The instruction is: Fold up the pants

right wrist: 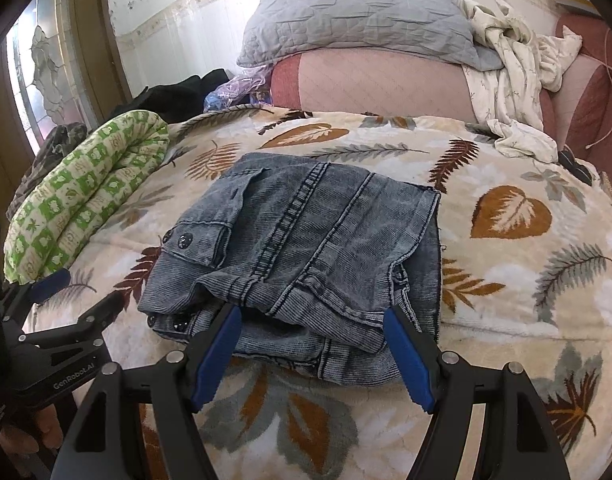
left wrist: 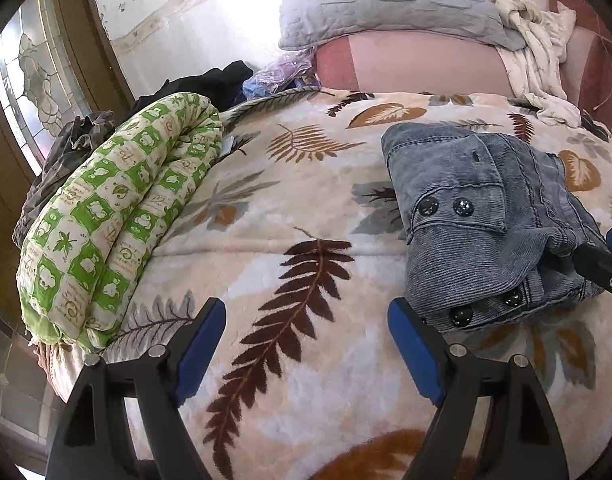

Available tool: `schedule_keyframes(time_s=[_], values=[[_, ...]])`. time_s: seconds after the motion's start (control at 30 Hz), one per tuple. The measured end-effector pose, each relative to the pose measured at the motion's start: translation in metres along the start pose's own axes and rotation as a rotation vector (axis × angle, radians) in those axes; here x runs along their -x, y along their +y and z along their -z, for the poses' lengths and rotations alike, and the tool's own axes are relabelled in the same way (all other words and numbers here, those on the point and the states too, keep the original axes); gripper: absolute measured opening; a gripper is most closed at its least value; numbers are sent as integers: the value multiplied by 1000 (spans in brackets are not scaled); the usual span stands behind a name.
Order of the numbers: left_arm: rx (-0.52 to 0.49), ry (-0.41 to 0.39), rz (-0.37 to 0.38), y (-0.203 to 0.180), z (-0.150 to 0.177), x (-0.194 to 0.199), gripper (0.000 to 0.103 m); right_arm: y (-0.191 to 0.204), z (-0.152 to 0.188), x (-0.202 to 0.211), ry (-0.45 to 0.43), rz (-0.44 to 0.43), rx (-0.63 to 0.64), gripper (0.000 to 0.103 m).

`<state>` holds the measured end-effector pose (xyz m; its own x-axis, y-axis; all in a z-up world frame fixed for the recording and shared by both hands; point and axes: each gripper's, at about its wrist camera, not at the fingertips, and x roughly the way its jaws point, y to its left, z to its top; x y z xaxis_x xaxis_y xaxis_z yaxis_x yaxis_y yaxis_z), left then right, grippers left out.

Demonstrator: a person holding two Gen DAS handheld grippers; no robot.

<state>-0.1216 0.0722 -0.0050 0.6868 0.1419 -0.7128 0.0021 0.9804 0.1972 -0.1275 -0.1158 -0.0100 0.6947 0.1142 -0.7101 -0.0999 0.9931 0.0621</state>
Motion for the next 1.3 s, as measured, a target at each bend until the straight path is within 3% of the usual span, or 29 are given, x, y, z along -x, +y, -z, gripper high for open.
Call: schedule_keyframes(time_s=[0.87,1.3], values=[[28,-32,16,2,-5,10,84,-2,-1,-4,5,17,-7,77],[46,-81,61,3,-17,31,84,-26,-5,1,-18,43,-113,77]])
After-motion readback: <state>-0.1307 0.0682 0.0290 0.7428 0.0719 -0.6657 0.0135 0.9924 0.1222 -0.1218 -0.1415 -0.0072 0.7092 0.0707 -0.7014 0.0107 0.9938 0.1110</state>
